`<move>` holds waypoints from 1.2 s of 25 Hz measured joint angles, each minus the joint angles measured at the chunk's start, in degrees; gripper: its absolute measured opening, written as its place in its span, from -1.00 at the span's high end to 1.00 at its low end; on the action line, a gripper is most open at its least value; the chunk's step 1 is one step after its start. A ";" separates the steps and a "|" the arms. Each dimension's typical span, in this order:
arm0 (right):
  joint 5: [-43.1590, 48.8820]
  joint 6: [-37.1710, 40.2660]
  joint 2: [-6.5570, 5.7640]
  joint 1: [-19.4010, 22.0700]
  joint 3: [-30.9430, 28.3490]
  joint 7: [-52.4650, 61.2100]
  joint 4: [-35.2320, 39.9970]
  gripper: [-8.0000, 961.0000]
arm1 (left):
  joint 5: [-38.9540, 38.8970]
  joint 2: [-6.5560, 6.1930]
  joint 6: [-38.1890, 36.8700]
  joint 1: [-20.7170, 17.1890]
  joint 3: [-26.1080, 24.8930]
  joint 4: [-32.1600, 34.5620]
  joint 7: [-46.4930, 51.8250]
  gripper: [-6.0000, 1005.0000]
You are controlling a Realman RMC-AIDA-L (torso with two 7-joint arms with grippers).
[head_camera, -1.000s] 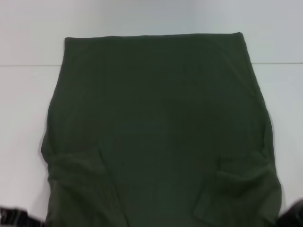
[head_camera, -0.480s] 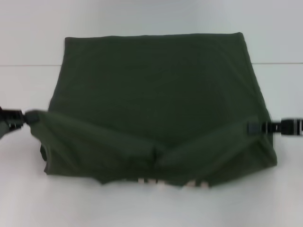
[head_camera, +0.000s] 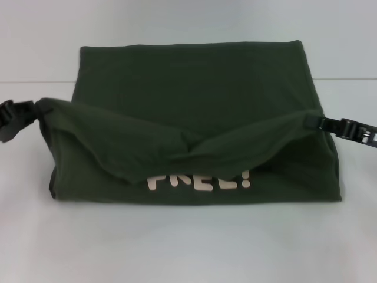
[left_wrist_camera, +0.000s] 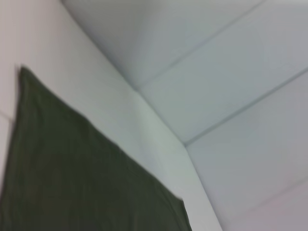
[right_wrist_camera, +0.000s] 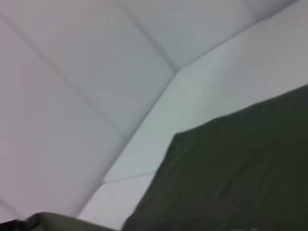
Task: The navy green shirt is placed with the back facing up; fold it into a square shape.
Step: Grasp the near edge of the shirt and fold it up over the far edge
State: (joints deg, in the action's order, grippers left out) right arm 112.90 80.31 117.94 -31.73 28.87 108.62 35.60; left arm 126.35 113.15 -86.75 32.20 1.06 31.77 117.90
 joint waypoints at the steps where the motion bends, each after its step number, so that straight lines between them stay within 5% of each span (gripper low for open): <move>1: -0.47 -1.99 0.68 -0.03 -0.03 -1.21 -0.15 0.89 | -0.88 0.49 1.36 0.28 0.00 -0.27 -1.00 0.81; 4: -2.41 -8.59 1.98 -0.22 0.17 -5.19 -1.59 0.89 | -3.41 1.60 4.94 0.84 0.00 -0.80 -3.38 0.80; 10: -3.49 -17.05 2.08 -1.37 0.60 -7.62 -5.27 0.89 | -6.10 3.10 11.55 1.98 1.28 -2.16 -6.35 0.79; 20: -10.08 -23.77 1.96 -1.55 0.68 -11.16 -7.63 0.89 | -6.69 3.89 19.06 4.59 4.47 -3.92 -10.14 0.78; 30: -10.50 -32.94 2.05 -5.89 1.32 -16.58 -11.66 0.89 | -6.74 4.84 23.61 5.62 6.86 -4.00 -12.10 0.76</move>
State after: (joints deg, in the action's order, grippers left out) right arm 102.40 47.37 119.99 -37.61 30.19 92.05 23.94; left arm 119.61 117.99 -63.14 37.82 7.92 27.77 105.80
